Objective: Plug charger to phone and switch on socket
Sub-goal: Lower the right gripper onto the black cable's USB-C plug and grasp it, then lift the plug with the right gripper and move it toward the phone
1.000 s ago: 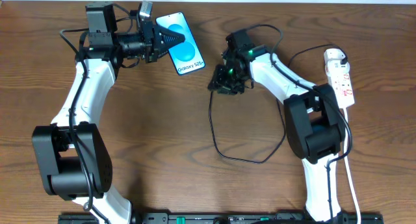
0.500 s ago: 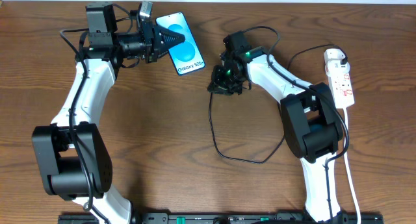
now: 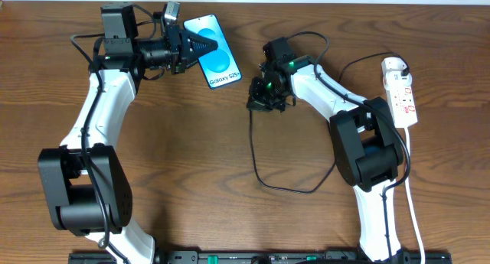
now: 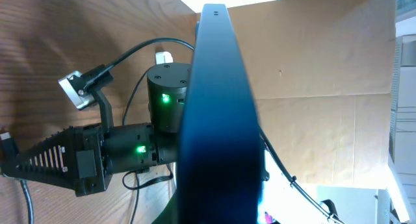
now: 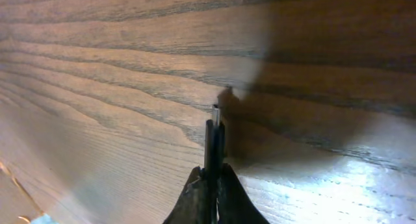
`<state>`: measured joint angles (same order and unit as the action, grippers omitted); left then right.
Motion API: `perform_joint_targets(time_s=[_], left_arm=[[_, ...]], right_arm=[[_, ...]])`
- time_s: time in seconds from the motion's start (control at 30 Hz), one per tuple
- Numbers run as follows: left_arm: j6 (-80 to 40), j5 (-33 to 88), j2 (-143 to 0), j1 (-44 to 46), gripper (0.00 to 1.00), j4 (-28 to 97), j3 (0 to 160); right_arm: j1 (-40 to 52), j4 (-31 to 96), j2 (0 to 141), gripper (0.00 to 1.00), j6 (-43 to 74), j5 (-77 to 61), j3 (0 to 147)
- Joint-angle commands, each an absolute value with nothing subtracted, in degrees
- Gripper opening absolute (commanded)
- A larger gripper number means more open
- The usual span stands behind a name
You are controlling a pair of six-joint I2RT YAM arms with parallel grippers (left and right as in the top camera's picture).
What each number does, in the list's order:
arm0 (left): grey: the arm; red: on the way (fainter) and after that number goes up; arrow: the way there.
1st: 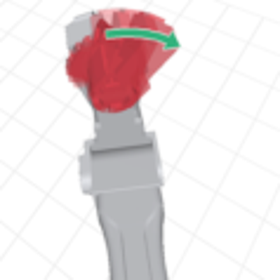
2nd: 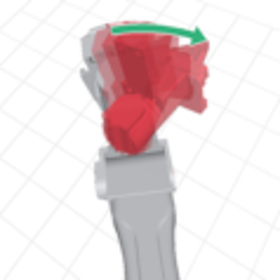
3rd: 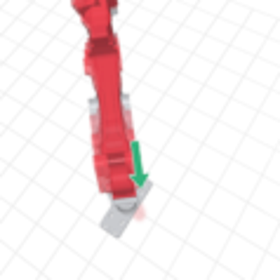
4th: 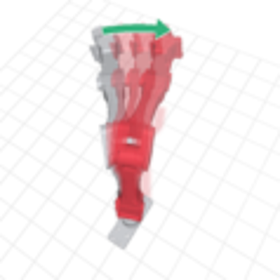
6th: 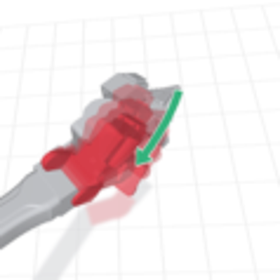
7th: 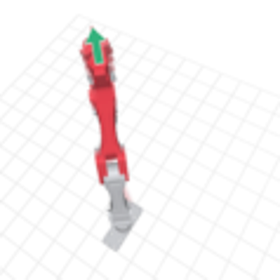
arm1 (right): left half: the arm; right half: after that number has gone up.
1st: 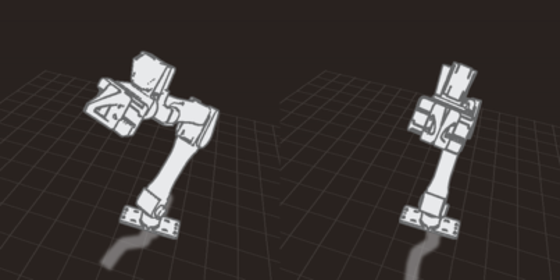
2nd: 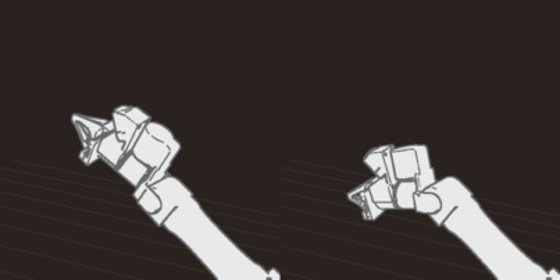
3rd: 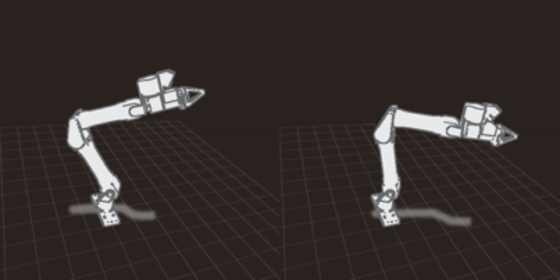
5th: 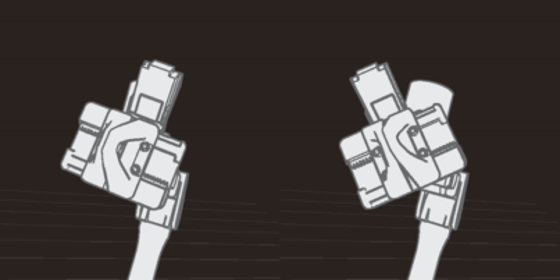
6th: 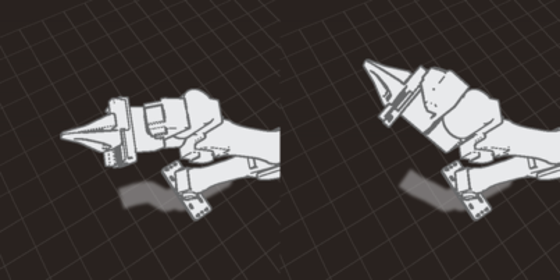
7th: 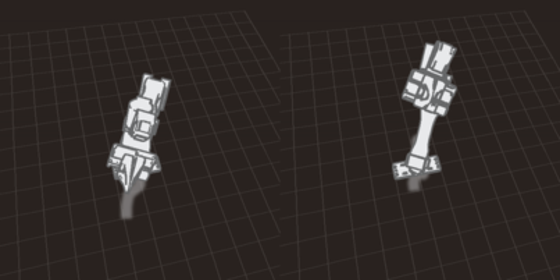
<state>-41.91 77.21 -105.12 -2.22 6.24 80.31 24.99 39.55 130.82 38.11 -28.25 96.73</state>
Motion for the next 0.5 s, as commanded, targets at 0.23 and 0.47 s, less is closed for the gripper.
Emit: perform_joint_targets(time_s=[0.23,0.47], left_arm=[[-40.9,77.2,-104.5,-2.5,0.07,6.2,80.7],[-40.9,77.2,-104.5,-2.5,0.07,6.2,80.7]], right_arm=[[24.1,38.2,131.3,0.01,20.7,-34.3,97.6],[21.8,38.0,130.8,0.01,7.7,-46.6,97.6]])
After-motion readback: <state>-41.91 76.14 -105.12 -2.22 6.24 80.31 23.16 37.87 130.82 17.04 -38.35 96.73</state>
